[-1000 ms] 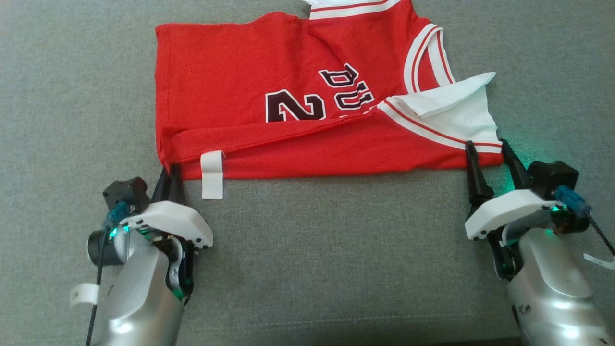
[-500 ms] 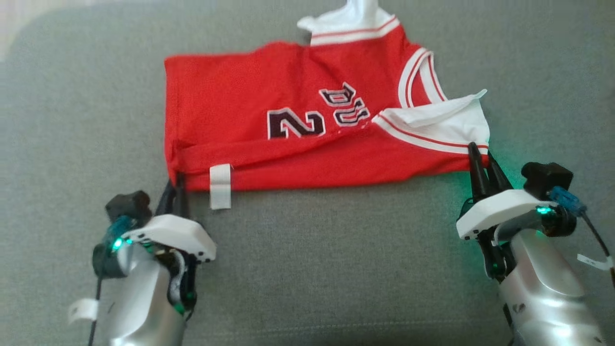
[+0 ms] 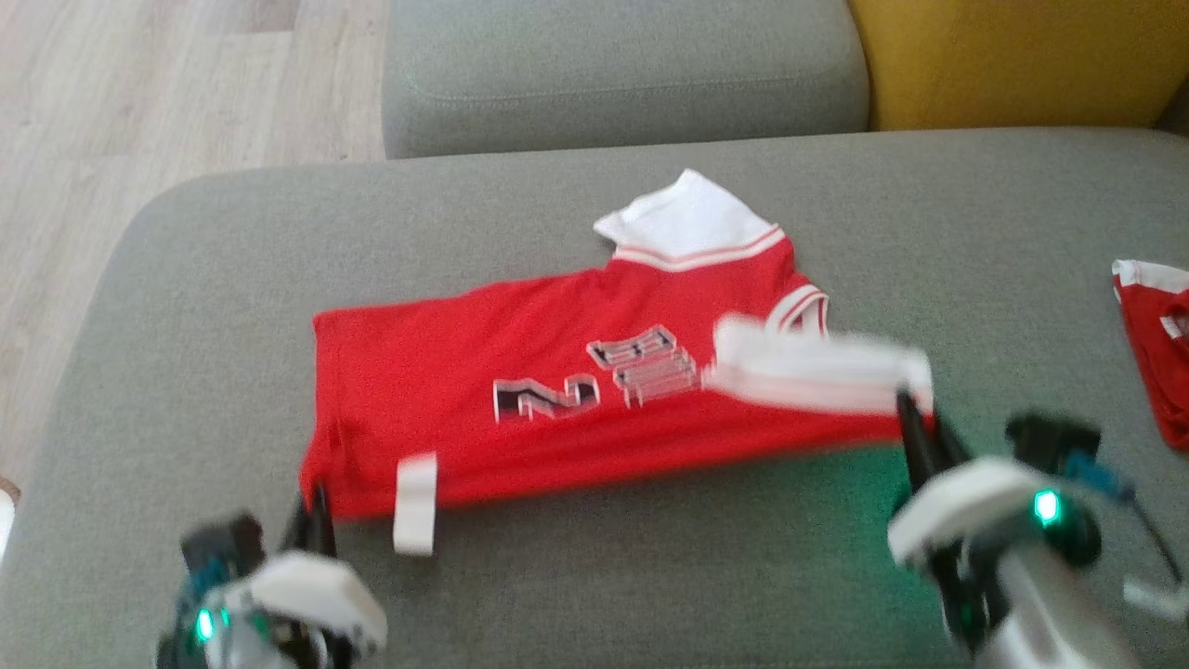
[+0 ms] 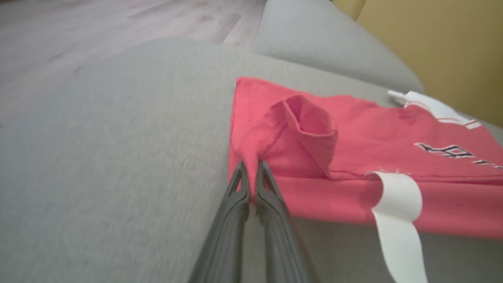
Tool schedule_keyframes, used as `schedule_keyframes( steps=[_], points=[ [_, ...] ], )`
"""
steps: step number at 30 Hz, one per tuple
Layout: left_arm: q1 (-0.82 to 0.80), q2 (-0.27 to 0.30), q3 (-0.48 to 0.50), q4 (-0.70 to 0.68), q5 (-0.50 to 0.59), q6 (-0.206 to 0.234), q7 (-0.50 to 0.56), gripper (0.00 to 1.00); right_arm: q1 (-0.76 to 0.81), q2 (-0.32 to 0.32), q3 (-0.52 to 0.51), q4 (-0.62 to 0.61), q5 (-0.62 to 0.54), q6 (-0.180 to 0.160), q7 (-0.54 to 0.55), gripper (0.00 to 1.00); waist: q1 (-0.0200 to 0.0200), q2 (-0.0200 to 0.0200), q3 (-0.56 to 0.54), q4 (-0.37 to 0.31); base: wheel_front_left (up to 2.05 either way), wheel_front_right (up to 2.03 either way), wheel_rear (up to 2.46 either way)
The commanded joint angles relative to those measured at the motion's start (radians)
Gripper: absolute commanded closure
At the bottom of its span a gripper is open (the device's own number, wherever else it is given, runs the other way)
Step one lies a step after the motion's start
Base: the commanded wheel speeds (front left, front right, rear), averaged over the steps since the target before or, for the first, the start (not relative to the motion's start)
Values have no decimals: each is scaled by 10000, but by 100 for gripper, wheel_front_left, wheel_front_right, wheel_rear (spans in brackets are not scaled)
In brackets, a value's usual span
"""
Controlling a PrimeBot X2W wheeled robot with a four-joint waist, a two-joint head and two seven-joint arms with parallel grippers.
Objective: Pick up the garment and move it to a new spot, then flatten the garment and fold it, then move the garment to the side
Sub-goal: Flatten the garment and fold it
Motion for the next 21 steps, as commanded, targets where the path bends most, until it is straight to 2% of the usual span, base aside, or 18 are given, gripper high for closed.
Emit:
schedule_keyframes(
  steps=[1,5,6,7,8,9,16,18,21],
  points=[
    [-33,221,360,26,-212,50,-63,100,316,-262,80,-487,153,63,99,100,1,0,7,39,0,0,0],
    [349,163,134,385,-368,55,-63,100,1060,-218,67,-803,231,63,364,100,1,0,142,66,0,0,0],
    [400,152,50,450,-369,85,-63,100,1223,-207,50,-902,206,63,405,90,1,0,191,74,0,0,0],
    [427,143,3,479,-396,122,-63,62,1333,-200,34,-1002,144,63,425,40,1,0,264,76,0,0,0],
    [414,138,-23,472,-390,144,-63,2,1391,-187,4,-1100,80,63,429,0,1,0,342,80,0,0,0],
    [372,134,-46,433,-363,169,-63,0,1397,-172,-46,-1204,1,63,396,0,1,0,422,91,0,0,0],
    [-526,142,-158,-525,114,354,-63,0,580,-81,-329,-1947,-652,63,184,0,1,0,1055,177,0,0,0],
    [-1043,348,-271,-436,284,225,-46,0,131,-111,-256,-2090,-871,63,235,0,1,0,1294,197,0,0,0],
    [-2116,801,-506,-65,509,-62,532,0,-616,-172,-73,-2168,-1093,63,343,0,1,0,1654,235,0,0,0]
  ],
)
